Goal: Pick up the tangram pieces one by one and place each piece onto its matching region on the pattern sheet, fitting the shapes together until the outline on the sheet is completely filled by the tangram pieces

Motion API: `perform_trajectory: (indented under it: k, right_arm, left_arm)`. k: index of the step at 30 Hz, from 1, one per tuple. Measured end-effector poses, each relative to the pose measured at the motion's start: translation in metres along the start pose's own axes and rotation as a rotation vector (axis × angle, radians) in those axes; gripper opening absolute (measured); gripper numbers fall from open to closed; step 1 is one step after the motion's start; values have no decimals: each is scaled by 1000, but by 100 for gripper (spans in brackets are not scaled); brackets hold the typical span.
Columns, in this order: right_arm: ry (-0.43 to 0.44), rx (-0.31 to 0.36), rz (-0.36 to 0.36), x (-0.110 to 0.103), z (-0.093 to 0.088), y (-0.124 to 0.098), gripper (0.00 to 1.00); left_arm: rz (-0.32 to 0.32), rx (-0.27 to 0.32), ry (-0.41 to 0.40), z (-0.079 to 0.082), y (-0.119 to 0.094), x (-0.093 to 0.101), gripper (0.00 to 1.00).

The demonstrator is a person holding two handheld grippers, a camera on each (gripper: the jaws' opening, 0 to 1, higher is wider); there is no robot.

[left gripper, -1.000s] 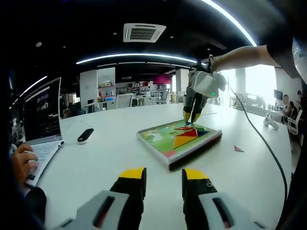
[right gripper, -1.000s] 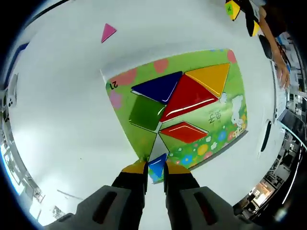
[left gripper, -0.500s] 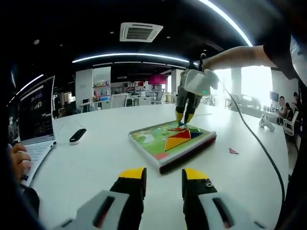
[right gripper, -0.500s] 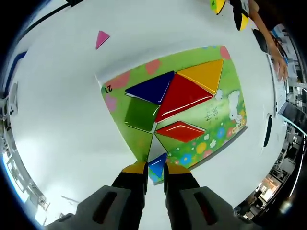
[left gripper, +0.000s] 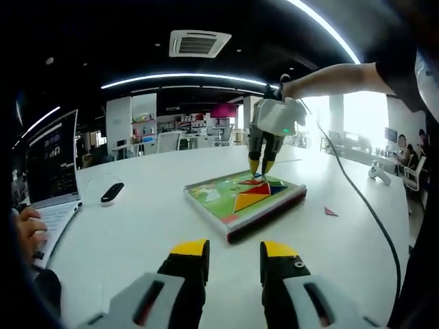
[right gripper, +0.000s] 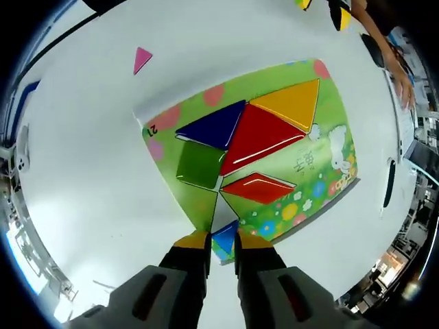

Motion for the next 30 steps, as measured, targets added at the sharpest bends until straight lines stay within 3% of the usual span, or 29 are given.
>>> perform_trajectory:
  k: [8, 11, 15, 17, 20, 23, 25, 27, 28, 30]
  right_arm:
    - [29, -34, -84, 2, 0, -3, 21]
    - [39, -67, -201, 9, 1, -11, 32]
    - [128, -132, -360, 2, -9, -38, 32]
    - [213, -125, -461, -6, -7, -59, 32]
    - [419, -61, -633, -28, 6, -89, 32]
    - [689, 77, -802, -62, 28, -105, 32]
    - [903, 199, -862, -90, 48, -99, 33]
    - [1075, 379, -889, -116, 79, -82, 33]
    - [1146, 426, -863, -127, 92, -70, 33]
    - [1244, 444, -867, -144, 105, -56, 33]
  left_arm:
    - [-9, 9, 5, 3, -11, 2, 31]
    - [-11, 10, 21, 6, -16, 3, 31]
    - [-3, 50, 63, 20, -29, 3, 31]
    - [-9, 76, 89, 25, -37, 4, 31]
    - [3, 54, 133, 21, -45, -4, 31]
    - [46, 66, 133, 26, -48, -12, 31]
    - [46, 87, 126, 30, -49, -9, 31]
    - [29, 104, 143, 35, -49, -1, 31]
    - [22, 111, 150, 38, -49, 3, 31]
    - [-5, 121, 175, 42, -50, 12, 31]
Point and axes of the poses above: the point that each gripper's makers call its tool centre point, and the gripper's own axes: y roughly forward along the fingers, x roughly to its right, z roughly out of its top, the point moved 3 cm from there along -y, roughly backward along the fingers, and after that the axes turned 5 degrees about z, right-handed, at the moved point
